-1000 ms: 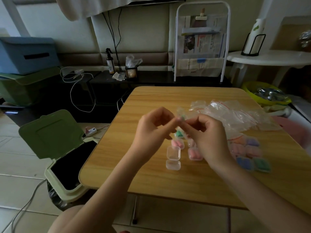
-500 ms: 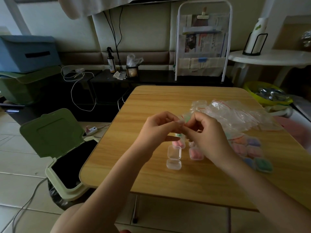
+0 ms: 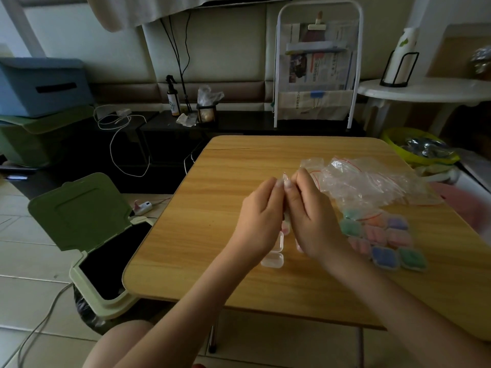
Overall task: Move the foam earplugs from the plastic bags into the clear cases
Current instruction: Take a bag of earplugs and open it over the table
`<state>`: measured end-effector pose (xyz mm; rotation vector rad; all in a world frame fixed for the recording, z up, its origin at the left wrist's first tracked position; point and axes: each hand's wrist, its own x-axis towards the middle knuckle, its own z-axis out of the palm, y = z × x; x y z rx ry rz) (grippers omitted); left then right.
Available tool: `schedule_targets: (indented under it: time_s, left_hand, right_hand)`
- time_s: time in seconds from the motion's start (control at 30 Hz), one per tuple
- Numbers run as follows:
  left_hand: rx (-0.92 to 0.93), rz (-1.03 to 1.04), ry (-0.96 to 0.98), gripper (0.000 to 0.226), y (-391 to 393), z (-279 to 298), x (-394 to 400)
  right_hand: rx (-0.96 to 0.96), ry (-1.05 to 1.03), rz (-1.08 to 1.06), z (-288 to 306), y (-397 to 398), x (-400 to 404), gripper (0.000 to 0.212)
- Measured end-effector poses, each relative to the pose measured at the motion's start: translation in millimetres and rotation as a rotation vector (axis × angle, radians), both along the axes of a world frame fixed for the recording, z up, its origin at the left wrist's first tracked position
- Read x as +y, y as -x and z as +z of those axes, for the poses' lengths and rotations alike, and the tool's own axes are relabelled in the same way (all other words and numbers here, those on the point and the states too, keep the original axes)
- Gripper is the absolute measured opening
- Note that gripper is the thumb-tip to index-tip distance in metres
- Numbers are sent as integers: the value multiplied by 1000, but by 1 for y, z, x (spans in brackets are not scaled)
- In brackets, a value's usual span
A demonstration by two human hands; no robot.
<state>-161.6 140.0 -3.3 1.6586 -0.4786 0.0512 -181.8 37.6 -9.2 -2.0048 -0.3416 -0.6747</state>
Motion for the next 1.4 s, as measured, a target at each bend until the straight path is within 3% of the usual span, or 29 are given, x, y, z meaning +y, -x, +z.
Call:
schedule_targets:
  time_s: [0.27,0.5,0.7,0.83,1.0,1.07,1.2,1.27,1.4]
  left_hand:
    - [-393,239,-214,35,-9,-8,-8]
    - [-501,372,-287,29,-15,-10,-8]
    - [-570,418,-336,32,-20,-11,-1]
    - [-705,435,-362,35,-13,-10,-3]
    - [-942,403,-408,28,-4,-11,-11]
    - [-830,370,-340,28,-5,-9,-9]
    - [-219,396,-48,20,-11,8,4]
    - [-10,397,-45,12,-23,12,14]
    - [338,76,142,13,-34,17,29]
  right_hand:
    - [-79,211,-225,-7,-6,-2,31]
    - [-145,357,-484,-1,-4,-9,24]
    - [-271,588,-418,11,-3,-19,13]
    - [-104,713,-343,10,-3,-20,8]
    - [155,502,-235,10,-5,-23,20]
    - [164,371,-210,10,-5,-23,30]
    - [213,101,-139,13,-7,-24,60]
    - [231,9,-103,15,-9,-26,55]
    - [270,-123,-29,16,-9,-26,37]
